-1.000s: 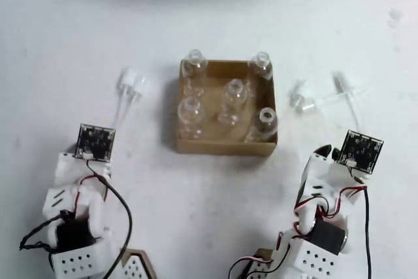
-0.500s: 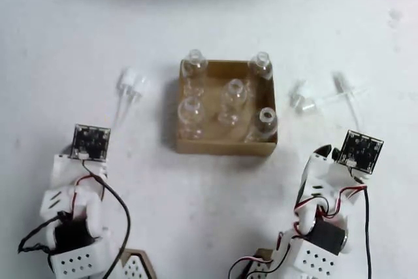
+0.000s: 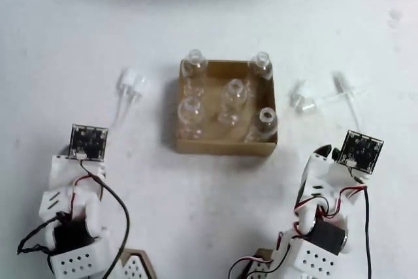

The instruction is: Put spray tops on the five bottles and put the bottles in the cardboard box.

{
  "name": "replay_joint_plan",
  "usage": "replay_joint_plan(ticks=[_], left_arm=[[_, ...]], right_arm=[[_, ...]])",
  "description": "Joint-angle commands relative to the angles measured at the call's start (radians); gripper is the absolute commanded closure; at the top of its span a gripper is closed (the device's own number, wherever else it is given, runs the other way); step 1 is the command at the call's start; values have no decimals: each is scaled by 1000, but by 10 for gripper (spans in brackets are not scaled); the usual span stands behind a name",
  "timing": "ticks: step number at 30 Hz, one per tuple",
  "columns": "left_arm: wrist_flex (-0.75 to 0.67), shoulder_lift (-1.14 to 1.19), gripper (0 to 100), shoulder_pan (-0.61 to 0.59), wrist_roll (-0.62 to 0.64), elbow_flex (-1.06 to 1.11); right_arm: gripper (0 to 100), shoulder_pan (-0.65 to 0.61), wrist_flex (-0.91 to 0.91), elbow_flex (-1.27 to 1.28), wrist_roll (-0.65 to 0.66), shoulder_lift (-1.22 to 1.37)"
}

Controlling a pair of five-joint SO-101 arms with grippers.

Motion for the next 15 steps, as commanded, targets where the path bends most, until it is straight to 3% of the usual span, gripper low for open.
replay_joint_plan(ticks=[1, 10, 15], left_arm=[[-32, -7, 976, -7, -6, -6], [8, -7, 976, -8, 5, -40], [15, -7, 976, -22, -109, -89]], right_arm=[[982, 8, -25, -5, 2, -5], [981, 12, -27, -5, 2, -5], [981, 13, -27, -5, 2, -5]])
